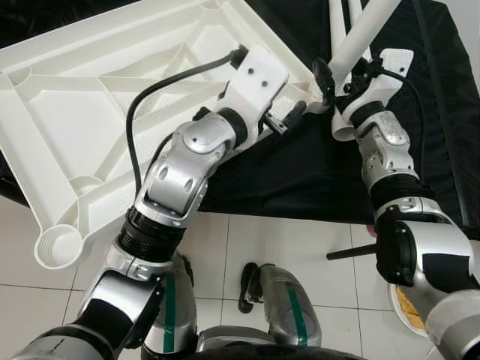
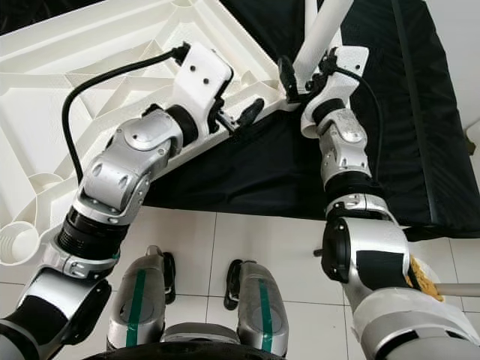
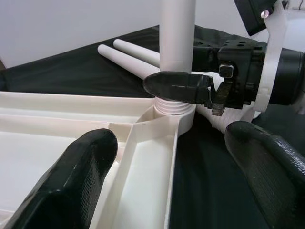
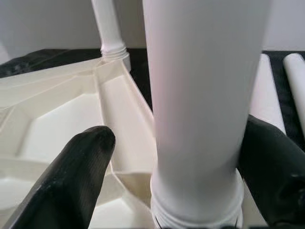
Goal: Building children table
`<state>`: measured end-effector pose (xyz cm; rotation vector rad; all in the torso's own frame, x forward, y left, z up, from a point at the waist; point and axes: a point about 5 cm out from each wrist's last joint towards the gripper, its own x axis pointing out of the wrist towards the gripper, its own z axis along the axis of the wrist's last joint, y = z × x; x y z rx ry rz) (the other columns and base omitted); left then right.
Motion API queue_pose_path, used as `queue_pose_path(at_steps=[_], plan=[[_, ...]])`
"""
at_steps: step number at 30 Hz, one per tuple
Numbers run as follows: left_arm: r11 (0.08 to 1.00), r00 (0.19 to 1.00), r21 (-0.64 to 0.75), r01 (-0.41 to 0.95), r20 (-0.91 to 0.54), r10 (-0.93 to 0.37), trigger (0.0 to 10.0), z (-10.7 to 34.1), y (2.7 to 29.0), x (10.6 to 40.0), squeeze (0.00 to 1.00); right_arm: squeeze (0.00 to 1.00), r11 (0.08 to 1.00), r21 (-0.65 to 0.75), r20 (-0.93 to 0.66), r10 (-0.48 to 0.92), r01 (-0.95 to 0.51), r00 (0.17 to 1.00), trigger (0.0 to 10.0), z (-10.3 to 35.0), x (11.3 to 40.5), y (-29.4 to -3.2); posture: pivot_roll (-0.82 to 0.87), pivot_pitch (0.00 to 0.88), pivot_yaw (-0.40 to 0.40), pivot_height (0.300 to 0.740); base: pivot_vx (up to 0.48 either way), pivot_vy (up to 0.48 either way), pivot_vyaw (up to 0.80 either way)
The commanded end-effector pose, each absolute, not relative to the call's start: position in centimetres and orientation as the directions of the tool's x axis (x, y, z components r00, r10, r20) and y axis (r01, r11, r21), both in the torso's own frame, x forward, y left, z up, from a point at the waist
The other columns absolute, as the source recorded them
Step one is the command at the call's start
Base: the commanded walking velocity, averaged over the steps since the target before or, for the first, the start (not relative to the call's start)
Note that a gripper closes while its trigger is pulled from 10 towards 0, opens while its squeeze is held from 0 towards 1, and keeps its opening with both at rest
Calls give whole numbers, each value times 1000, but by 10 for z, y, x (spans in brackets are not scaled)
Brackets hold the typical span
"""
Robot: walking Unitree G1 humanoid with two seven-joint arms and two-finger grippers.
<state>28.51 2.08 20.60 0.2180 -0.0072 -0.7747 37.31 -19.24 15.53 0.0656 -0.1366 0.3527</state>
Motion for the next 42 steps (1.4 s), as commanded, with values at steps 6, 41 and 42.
queue_pose_path(at_steps=[6,41,42], plan=[[668,693,205,715,-86,-716,10000,205,16,280,0,0,913,44,101,399,-405,911,10000,149,372,-194,125,63,-78,740,0,0,0],[662,690,211,719,-99,-717,10000,206,18,277,0,0,942,62,47,328,-331,943,10000,150,381,-203,136,77,-71,740,0,0,0],[662,690,211,719,-99,-717,10000,206,18,277,0,0,942,62,47,328,-331,943,10000,150,381,-203,136,77,-71,740,0,0,0]])
